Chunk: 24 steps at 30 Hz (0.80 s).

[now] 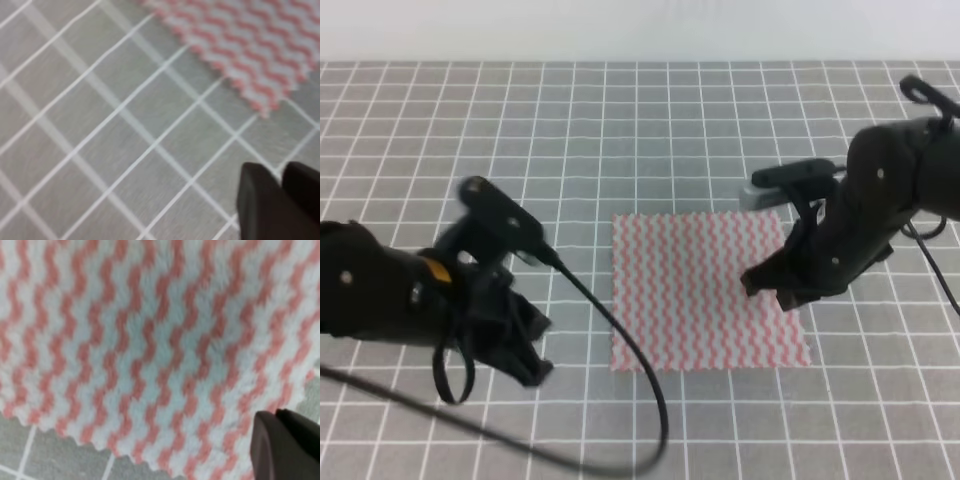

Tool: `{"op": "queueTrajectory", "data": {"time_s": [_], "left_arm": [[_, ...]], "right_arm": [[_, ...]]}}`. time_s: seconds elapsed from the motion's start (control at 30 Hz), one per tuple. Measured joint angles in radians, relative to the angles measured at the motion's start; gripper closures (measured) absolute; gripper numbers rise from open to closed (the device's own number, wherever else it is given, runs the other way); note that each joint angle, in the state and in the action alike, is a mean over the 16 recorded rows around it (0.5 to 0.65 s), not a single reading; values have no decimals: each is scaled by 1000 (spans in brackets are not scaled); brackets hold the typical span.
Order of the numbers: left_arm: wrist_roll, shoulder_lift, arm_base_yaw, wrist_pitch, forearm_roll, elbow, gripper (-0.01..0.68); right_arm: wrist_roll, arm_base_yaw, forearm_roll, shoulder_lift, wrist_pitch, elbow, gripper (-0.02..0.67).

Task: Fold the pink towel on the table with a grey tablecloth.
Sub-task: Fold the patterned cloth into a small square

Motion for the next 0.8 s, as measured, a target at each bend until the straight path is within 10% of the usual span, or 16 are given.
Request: {"op": "queueTrajectory", "data": {"time_s": [0.37,0.8], "left_arm": [[104,3,-70,-51,2,0,284],[101,1,-73,-38,-7,0,278]], "right_arm": [[-22,-1,-10,2,77,-44,561],[38,0,6,26,96,8,368]]}}
